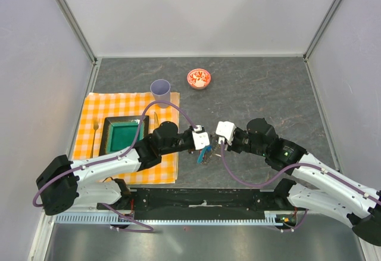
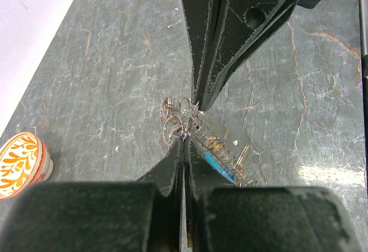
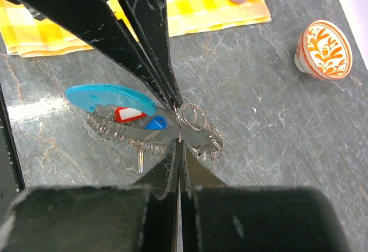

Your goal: Put the keys on the keyring

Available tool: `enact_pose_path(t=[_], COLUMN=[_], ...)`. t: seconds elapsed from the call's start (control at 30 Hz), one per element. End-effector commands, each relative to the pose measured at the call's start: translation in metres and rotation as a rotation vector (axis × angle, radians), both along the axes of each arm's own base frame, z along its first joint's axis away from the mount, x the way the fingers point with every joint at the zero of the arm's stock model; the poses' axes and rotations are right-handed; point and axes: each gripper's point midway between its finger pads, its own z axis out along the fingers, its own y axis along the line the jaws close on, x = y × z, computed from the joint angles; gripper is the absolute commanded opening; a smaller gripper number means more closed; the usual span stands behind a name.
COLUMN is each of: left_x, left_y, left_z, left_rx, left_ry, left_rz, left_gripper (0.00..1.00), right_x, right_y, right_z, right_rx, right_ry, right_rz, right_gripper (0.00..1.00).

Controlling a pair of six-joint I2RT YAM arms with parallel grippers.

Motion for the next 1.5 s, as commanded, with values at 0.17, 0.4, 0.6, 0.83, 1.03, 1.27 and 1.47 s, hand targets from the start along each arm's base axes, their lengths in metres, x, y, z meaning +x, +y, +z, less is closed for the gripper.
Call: enact_pose_path(t=[0.17, 0.4, 0.6, 0.83, 1.03, 1.27, 1.47], left_x=[0.0031, 0.0023, 0.0029, 0.0025, 0.0019, 0.0012, 0.0017], left_y=[-0.0076, -0.0074, -0.0077, -0.0081, -0.0086, -0.0096, -0.0093], left_z=[0.0274, 0.0278, 0.0274, 0.0268, 0.0279, 0.0288, 0.0275], left_rx=[-0.086, -0.088, -0.087, -0.086, -0.088, -0.092, -0.089], left_ry=[-0.044, -0.045, -0.044, -0.043, -0.044, -0.045, -0.043], left_rz=[-0.012, -0.015, -0.014, -0.017, -0.021, -0.027, -0.024], left_gripper=[0.02, 0.02, 0.02, 0.02, 0.02, 0.02, 0.02], right_x=[-0.0019, 0.0017, 0.0025, 0.0013, 0.0004, 0.0011, 0.0005], right_y=[0.0051, 0.0024, 0.0014, 0.0027, 0.0044, 0.0052, 0.006], right_z=[0.0073, 0.0079, 0.0084, 0.0086, 0.0072, 0.0077, 0.0075], right_rx=[0.028, 0.025, 0.026, 0.03, 0.028, 0.031, 0.034], right_ry=[-0.022, -0.03, -0.033, -0.028, -0.022, -0.024, -0.019], right_rz=[0.025, 0.002, -0.006, 0.003, 0.012, 0.012, 0.014], right_gripper=[0.0, 0.0, 0.0, 0.0, 0.0, 0.0, 0.0])
